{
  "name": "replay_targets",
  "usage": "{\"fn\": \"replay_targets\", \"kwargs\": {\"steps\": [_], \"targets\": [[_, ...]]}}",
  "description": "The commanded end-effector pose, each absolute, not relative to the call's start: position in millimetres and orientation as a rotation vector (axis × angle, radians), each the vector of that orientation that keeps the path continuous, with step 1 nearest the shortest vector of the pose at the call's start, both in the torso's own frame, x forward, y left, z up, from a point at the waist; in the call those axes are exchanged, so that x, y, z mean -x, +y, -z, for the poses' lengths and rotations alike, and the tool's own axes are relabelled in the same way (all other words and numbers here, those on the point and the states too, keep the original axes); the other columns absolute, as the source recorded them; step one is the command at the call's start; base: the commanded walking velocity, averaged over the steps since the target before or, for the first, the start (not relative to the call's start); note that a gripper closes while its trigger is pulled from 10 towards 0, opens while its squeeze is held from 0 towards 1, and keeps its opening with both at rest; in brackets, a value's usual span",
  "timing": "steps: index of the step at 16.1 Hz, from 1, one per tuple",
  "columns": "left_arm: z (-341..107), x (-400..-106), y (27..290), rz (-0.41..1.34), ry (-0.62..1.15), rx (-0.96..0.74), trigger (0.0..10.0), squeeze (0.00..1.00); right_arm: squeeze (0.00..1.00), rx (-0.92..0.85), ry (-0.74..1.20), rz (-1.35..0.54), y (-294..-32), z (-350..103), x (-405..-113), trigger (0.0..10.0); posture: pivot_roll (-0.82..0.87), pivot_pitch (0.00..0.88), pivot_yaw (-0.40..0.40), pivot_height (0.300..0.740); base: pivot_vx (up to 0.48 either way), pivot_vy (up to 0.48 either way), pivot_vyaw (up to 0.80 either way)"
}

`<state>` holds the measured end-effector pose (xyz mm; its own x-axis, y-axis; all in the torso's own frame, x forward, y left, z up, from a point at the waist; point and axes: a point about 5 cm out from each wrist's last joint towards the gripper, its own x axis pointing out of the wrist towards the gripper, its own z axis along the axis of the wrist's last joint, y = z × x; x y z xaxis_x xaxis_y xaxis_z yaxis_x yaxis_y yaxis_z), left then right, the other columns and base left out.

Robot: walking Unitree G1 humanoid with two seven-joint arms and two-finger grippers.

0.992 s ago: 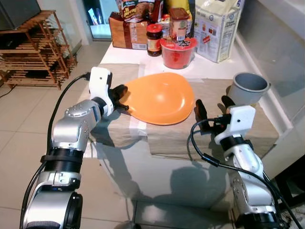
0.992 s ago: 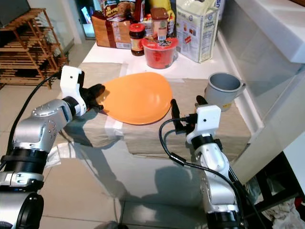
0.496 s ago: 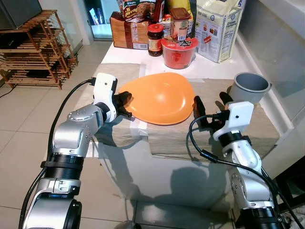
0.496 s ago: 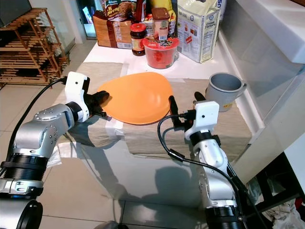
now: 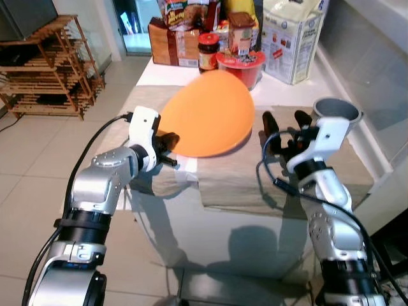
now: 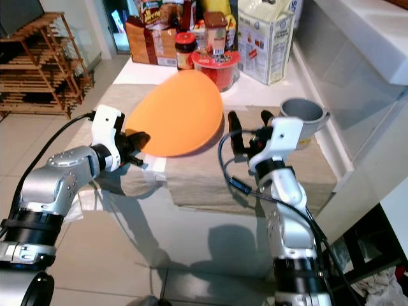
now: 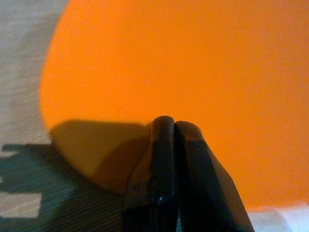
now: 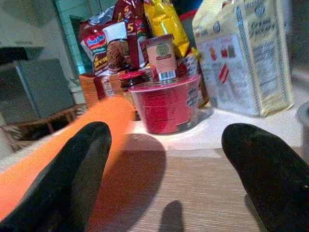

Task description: Setting the table

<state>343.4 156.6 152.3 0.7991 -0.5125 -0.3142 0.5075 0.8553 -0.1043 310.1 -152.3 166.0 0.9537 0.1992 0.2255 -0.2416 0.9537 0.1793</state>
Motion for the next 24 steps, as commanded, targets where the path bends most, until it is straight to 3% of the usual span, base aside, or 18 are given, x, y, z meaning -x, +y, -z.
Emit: {"fn": "replay_targets", "kwargs": {"steps": [1,8,17,18,19,24], "targets": [[-121.9,-334.2,157.2,0.567,0.477,0.006,10.0,0.0,0.0,-0.273,-0.188,-0.243,-152.2,-169.2,-314.8,10.0,-0.07,0.0,0.054,0.736,0.0,0.0,0.0],[-123.8,-332.7,154.5,0.629,0.464,-0.015,10.0,0.0,0.0,-0.531,-0.039,-0.385,-133.7,-161.8,-328.9,10.0,-0.06,0.0,0.06,0.736,0.0,0.0,0.0],[-136.6,-329.7,139.6,0.692,0.42,0.003,10.0,0.0,0.0,-0.498,-0.036,-0.48,-91.0,-162.0,-350.9,10.0,-0.05,0.0,0.06,0.736,0.0,0.0,0.0],[-137.4,-329.7,139.0,0.691,0.417,0.005,10.0,0.0,0.0,-0.461,-0.043,-0.432,-94.3,-160.1,-353.8,4.0,-0.04,0.0,0.053,0.736,0.0,0.0,0.0],[-138.1,-329.5,138.6,0.691,0.414,0.006,10.0,0.0,0.0,-0.391,-0.03,-0.402,-95.7,-156.1,-354.9,0.0,-0.04,0.0,0.053,0.736,0.0,0.0,0.0],[-141.8,-327.2,134.9,0.703,0.4,0.001,10.0,0.0,0.0,-0.329,-0.012,-0.318,-106.2,-143.6,-353.4,0.0,-0.04,0.0,0.05,0.736,0.0,0.0,0.0]]}}
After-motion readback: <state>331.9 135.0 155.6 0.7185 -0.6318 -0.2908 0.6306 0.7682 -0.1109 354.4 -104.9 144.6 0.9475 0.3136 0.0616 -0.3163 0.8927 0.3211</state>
